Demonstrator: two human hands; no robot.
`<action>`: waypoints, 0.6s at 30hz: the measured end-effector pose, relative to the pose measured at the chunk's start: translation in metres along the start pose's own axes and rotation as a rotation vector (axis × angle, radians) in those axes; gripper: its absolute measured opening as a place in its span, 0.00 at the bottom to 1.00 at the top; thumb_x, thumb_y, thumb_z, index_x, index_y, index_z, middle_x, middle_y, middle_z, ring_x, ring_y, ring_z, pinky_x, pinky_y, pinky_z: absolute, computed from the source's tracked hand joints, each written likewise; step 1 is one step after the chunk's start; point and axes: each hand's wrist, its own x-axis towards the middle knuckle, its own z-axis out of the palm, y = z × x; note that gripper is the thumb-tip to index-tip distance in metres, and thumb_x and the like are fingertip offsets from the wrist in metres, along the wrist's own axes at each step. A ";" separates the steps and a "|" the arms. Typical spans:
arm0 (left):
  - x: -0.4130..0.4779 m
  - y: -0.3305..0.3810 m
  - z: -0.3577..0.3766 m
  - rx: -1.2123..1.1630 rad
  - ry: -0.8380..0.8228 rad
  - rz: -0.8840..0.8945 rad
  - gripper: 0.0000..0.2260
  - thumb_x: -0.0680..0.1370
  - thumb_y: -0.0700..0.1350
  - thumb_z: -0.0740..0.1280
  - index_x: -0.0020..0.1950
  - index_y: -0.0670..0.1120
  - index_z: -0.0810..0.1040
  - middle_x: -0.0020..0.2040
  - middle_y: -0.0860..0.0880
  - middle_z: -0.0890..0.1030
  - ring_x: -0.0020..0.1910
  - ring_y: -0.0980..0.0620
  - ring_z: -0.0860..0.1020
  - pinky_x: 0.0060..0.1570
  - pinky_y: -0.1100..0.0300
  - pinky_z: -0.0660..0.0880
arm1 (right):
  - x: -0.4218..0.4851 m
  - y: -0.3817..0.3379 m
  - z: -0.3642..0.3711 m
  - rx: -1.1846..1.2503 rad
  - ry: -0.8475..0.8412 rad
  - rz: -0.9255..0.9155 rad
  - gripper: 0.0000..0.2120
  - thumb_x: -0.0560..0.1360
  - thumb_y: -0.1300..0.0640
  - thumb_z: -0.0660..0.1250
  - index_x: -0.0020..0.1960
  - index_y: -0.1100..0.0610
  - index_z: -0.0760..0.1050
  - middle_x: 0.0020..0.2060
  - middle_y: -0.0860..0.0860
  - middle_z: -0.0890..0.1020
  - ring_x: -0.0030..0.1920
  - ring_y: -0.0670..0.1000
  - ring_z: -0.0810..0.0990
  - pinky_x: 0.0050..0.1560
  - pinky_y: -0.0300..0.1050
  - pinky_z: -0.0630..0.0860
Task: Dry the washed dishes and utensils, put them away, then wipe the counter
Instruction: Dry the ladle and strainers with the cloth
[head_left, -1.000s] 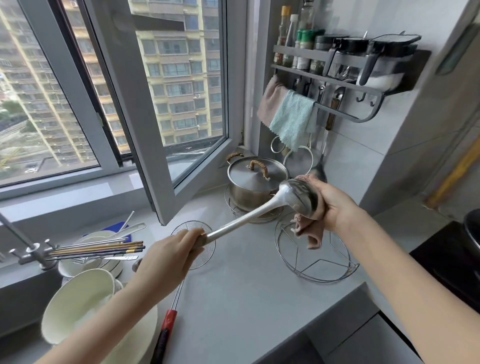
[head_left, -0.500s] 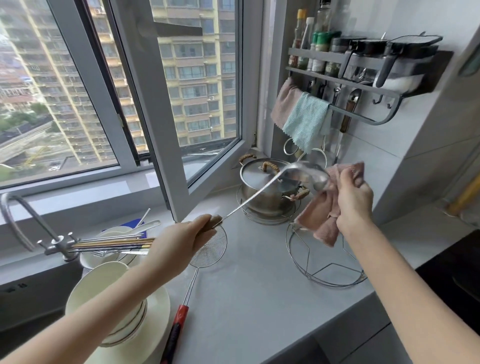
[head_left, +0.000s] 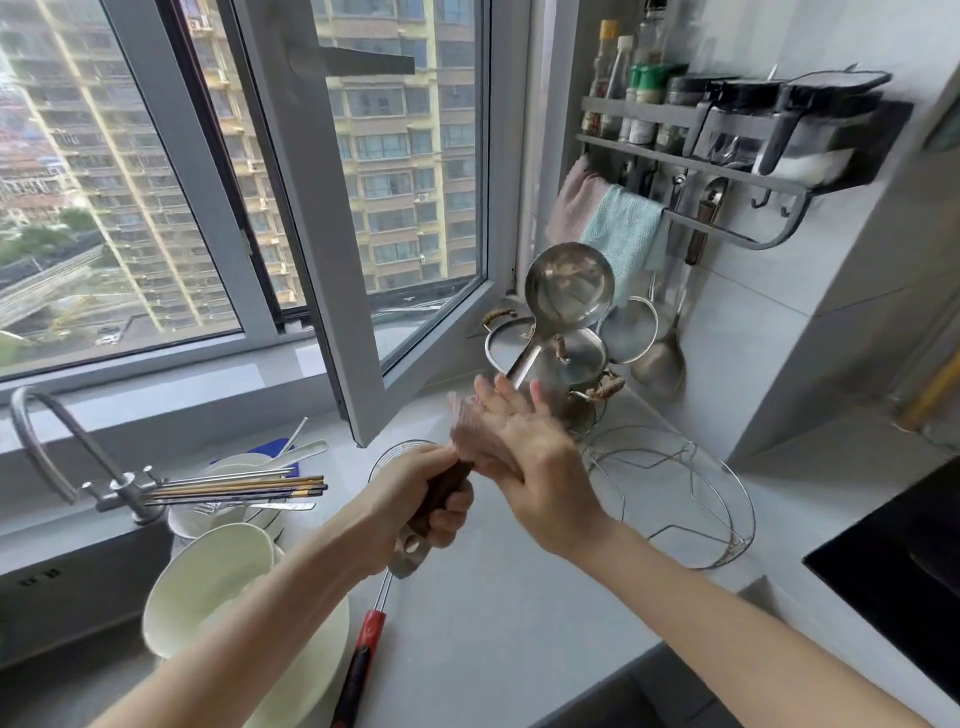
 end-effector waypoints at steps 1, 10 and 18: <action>0.000 -0.001 -0.002 0.008 0.011 -0.006 0.14 0.82 0.48 0.54 0.43 0.41 0.72 0.25 0.48 0.65 0.19 0.56 0.60 0.19 0.71 0.58 | -0.005 -0.004 0.001 0.022 -0.038 -0.032 0.22 0.78 0.53 0.60 0.69 0.60 0.72 0.70 0.54 0.70 0.73 0.54 0.65 0.77 0.51 0.49; -0.015 0.000 -0.018 0.179 -0.074 -0.160 0.16 0.82 0.47 0.54 0.45 0.38 0.75 0.24 0.48 0.65 0.17 0.56 0.62 0.19 0.72 0.59 | 0.026 0.094 -0.051 -0.708 -0.132 -0.012 0.18 0.76 0.52 0.59 0.59 0.59 0.80 0.63 0.55 0.78 0.69 0.60 0.71 0.71 0.67 0.48; -0.014 0.001 -0.014 0.323 -0.098 -0.208 0.15 0.82 0.47 0.55 0.49 0.38 0.76 0.26 0.47 0.67 0.19 0.54 0.64 0.19 0.69 0.59 | 0.010 0.110 -0.085 -0.972 0.028 0.004 0.21 0.72 0.65 0.69 0.65 0.56 0.76 0.70 0.57 0.71 0.69 0.63 0.70 0.69 0.73 0.51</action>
